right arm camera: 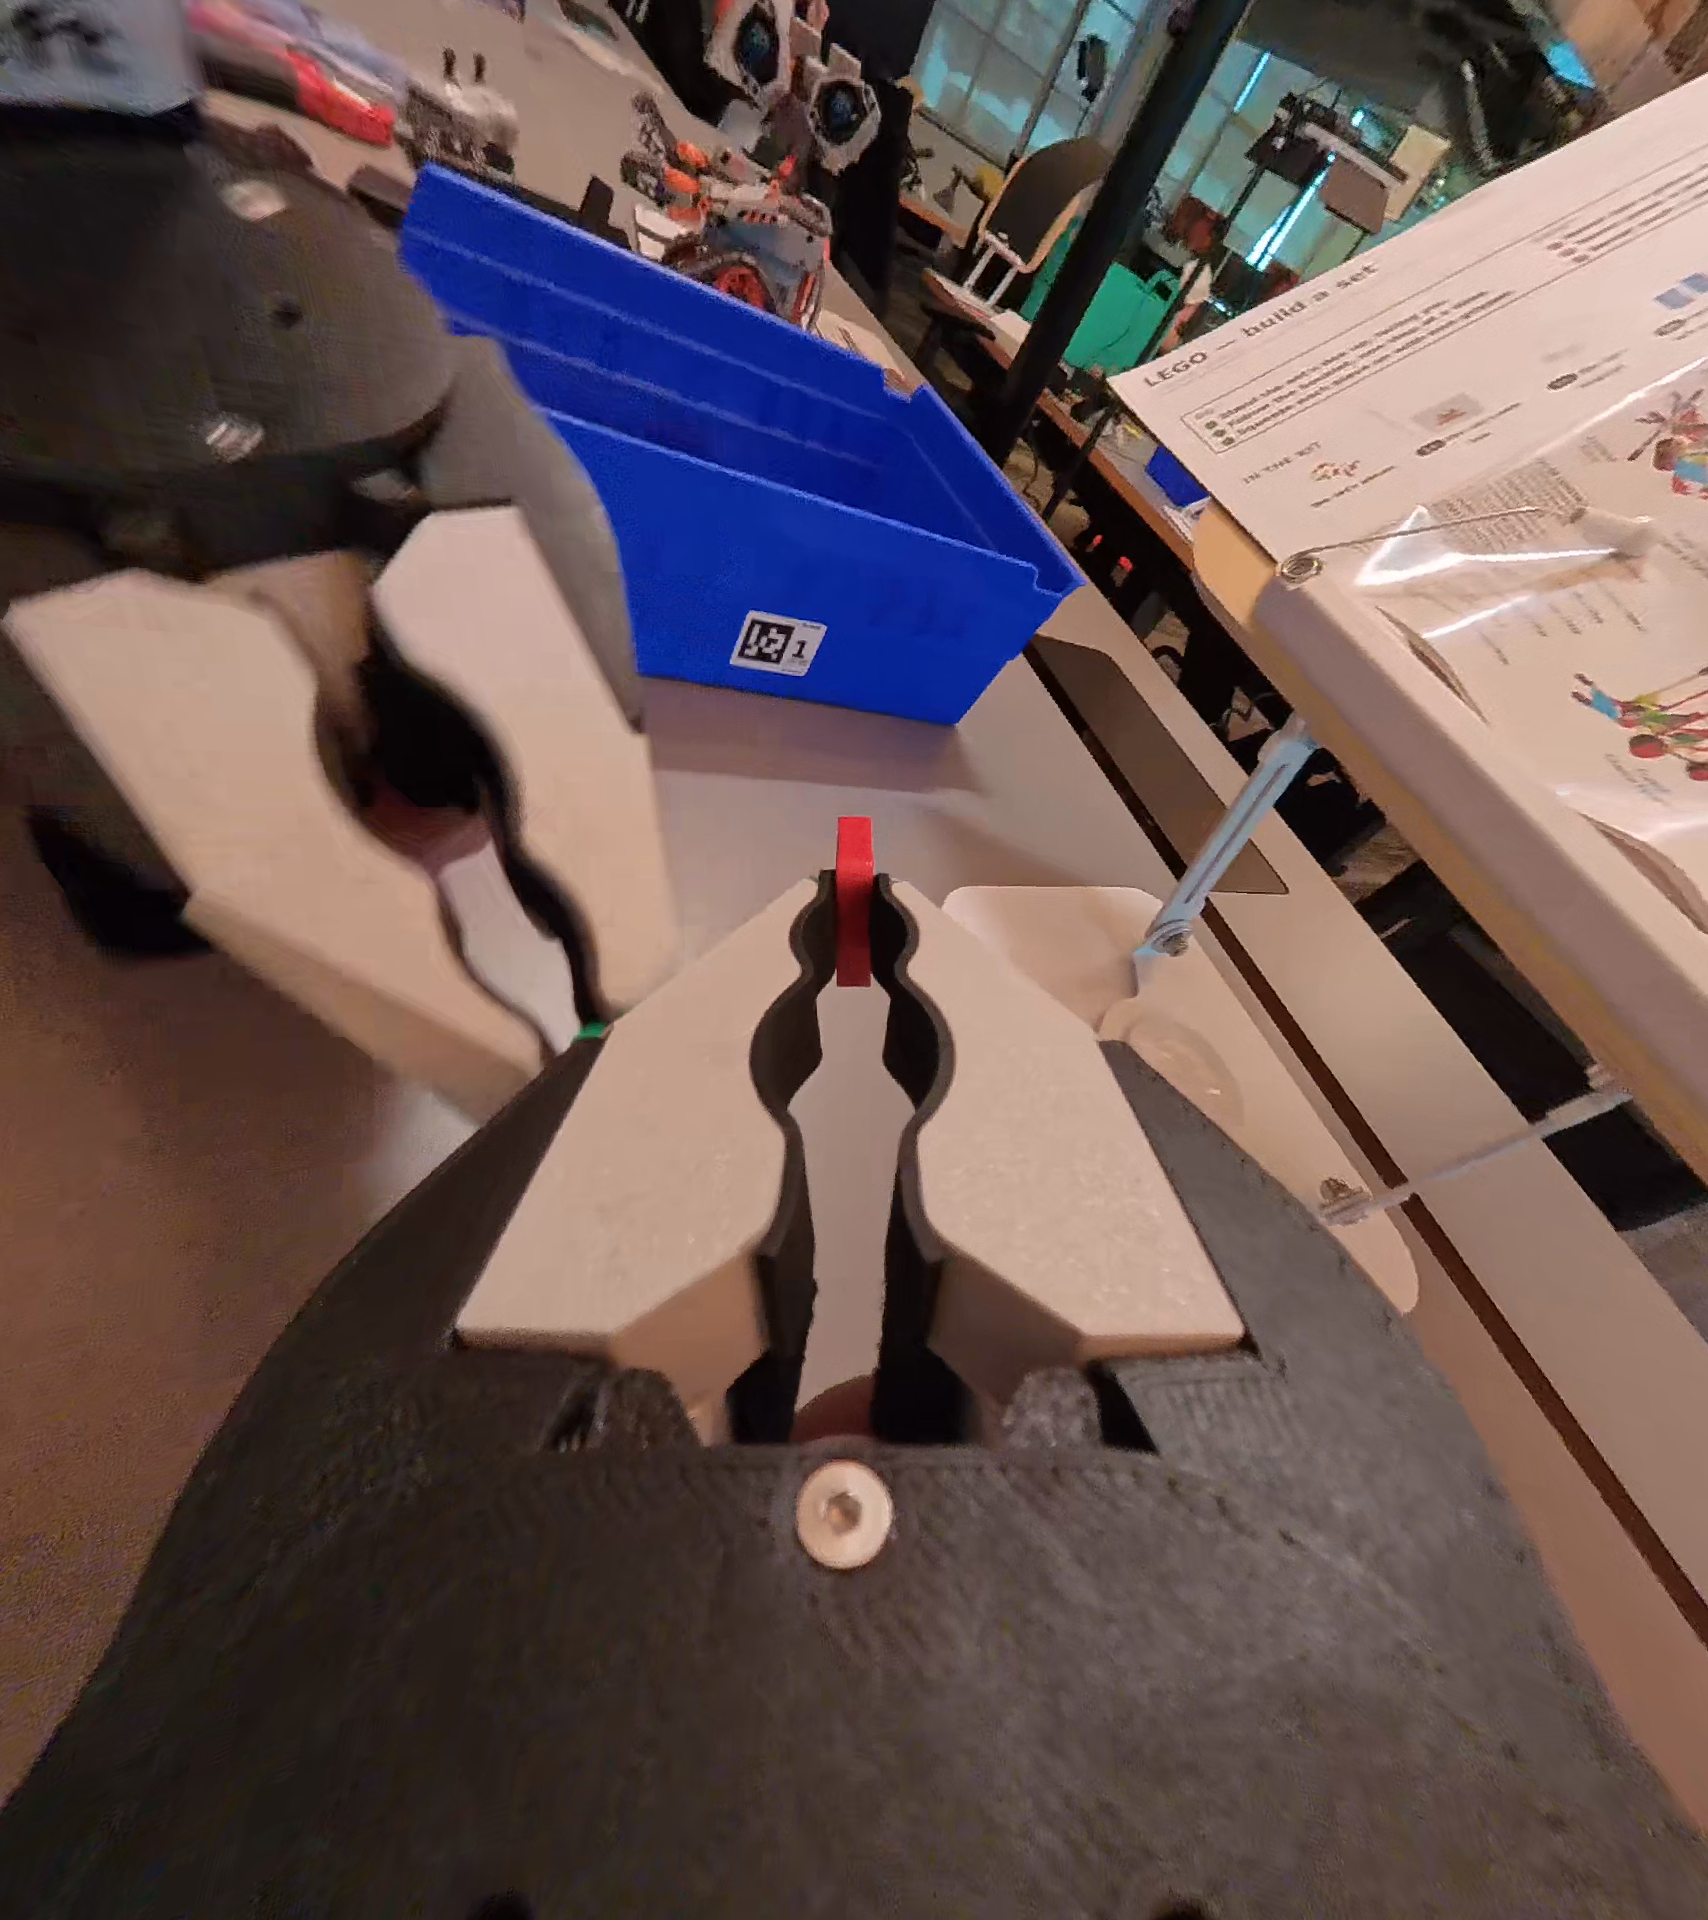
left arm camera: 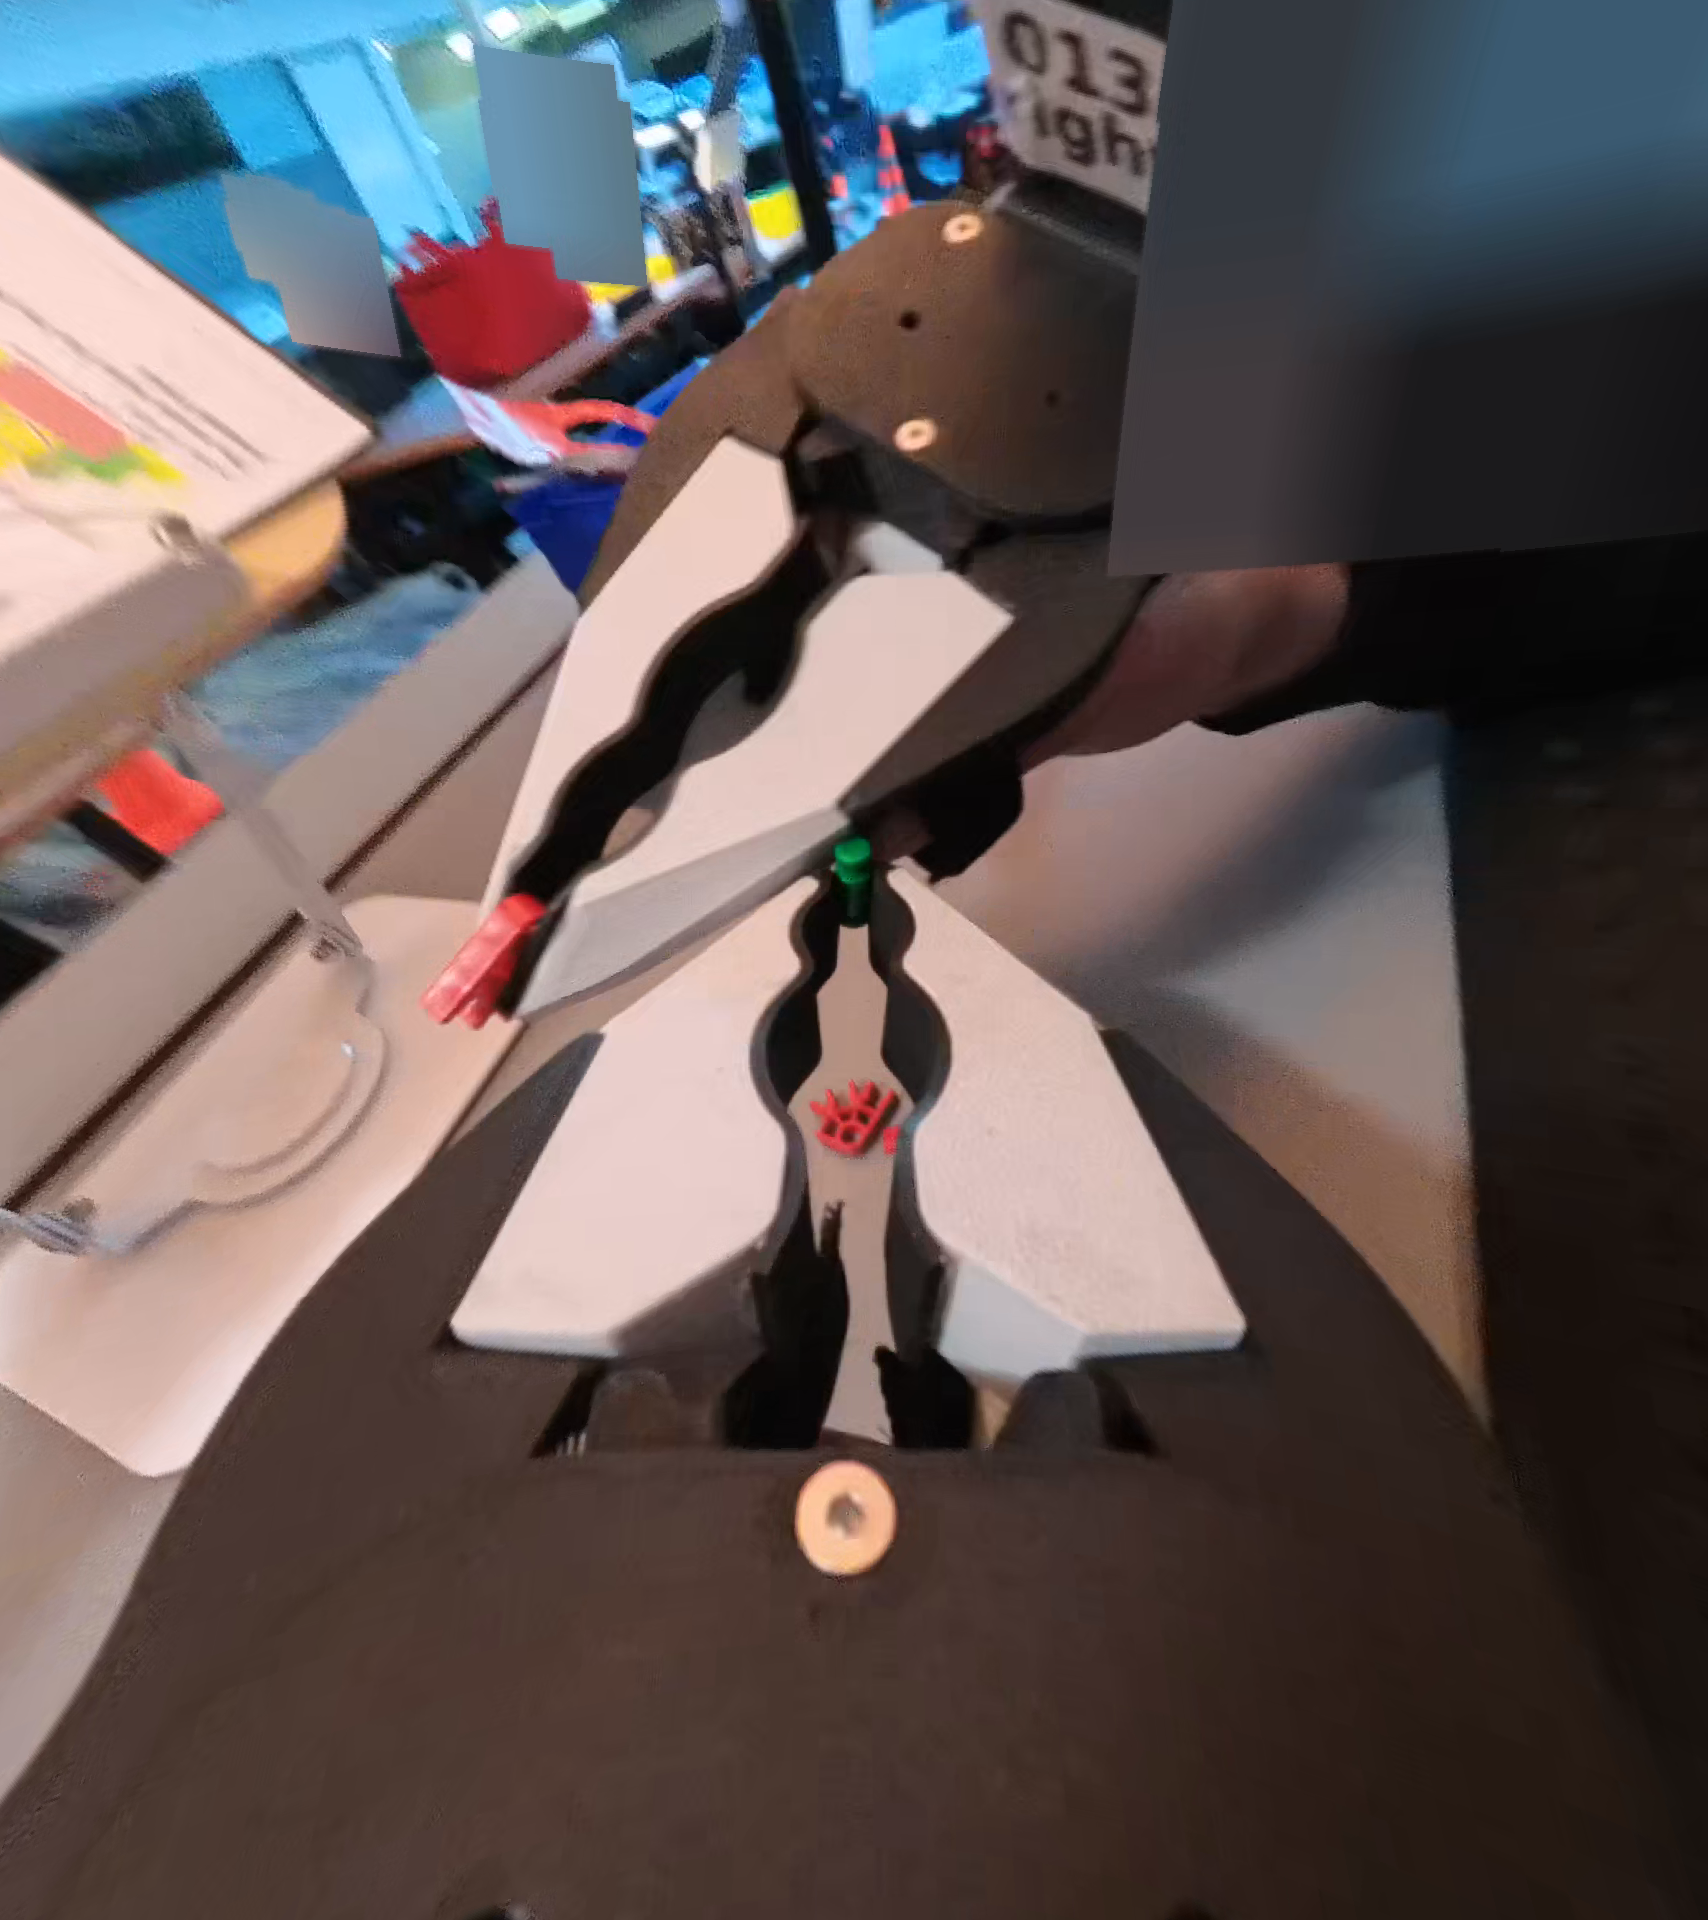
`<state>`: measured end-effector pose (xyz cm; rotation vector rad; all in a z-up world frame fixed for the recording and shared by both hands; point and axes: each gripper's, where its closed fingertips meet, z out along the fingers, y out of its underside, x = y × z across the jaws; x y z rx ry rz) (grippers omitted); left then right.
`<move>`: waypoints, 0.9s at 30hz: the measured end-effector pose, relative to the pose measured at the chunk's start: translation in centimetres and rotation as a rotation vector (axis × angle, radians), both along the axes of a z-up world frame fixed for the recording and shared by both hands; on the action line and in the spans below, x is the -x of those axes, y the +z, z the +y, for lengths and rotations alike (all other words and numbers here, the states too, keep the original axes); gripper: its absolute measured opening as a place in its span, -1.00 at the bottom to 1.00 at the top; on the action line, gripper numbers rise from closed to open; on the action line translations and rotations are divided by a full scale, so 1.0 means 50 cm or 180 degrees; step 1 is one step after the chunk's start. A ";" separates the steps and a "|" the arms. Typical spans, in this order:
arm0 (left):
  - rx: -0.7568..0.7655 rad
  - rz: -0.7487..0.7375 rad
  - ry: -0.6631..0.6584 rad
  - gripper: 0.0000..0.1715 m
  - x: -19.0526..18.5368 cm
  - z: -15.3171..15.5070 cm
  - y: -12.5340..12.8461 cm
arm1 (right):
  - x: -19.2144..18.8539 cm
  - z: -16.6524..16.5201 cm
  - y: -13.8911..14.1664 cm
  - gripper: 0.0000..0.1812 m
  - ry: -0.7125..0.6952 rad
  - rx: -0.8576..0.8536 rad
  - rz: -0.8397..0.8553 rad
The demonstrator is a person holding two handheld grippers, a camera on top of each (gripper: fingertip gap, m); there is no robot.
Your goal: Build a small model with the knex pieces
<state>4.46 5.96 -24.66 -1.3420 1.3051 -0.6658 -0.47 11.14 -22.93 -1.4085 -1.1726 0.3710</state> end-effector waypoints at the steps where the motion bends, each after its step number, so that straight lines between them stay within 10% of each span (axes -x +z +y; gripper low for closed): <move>1: 0.0005 -0.0072 -0.0003 -0.97 -0.003 0.000 0.006 | -0.003 0.002 0.006 -0.97 -0.0010 0.0045 0.0069; 6: 0.0099 0.0032 0.0168 -0.97 0.045 0.061 0.014 | -0.034 0.015 -0.002 -0.96 -0.0048 0.0271 0.0110; 17: -0.0768 0.1738 0.0317 -0.85 0.053 0.087 -0.194 | -0.026 0.002 -0.039 -0.96 0.0200 0.0471 -0.0070; 22: -0.0665 0.1752 0.0370 -0.41 0.064 0.084 -0.184 | -0.021 -0.002 -0.052 -0.96 0.0274 0.0497 -0.0117; 27: -0.0697 0.1501 0.0446 -0.39 0.100 0.075 -0.091 | -0.021 -0.006 -0.047 -0.96 0.0341 0.0476 -0.0068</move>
